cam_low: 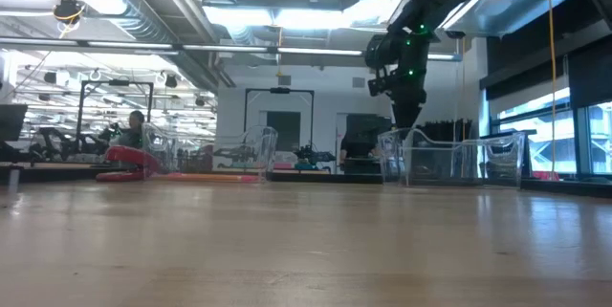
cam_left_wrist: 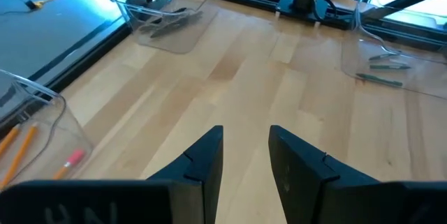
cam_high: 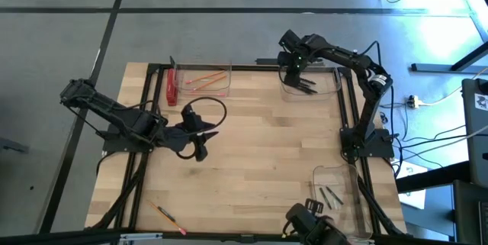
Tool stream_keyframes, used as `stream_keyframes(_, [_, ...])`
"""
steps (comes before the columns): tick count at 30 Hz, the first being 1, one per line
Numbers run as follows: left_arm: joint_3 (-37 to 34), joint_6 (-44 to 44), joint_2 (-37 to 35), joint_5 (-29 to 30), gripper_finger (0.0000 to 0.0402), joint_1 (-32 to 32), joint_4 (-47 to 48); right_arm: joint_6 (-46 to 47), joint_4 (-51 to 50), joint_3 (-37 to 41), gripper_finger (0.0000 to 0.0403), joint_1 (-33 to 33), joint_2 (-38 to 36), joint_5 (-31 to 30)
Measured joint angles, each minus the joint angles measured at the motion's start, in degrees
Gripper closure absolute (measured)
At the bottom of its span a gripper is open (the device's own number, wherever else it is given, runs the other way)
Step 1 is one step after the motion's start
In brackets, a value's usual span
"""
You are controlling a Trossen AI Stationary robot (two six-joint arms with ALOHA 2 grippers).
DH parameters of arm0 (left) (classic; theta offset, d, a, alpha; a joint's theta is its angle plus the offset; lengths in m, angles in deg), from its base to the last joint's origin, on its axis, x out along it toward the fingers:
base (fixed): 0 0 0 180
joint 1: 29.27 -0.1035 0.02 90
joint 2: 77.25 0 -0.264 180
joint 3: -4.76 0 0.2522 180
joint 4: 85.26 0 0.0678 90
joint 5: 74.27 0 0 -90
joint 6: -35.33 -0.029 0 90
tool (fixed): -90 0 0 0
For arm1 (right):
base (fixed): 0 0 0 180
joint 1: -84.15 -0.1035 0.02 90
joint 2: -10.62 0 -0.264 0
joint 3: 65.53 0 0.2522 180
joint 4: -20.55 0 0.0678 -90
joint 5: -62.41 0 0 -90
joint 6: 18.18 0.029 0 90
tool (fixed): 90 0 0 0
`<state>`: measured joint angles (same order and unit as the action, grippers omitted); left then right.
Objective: Sort crayons/erasers/pens/pencils in bins
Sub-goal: Put the black pen into the top right transparent bin, then put the green crayon into the bottom transparent bin
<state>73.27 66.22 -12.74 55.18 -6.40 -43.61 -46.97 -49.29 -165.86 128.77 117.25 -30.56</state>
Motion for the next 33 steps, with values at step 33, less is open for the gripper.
stream_keyframes(33, [0.0, 11.0, 0.6, -29.9, 0.0292, 24.8, 22.3, 9.4, 4.4, -0.5, 0.0256, -31.7, -20.7, 8.3])
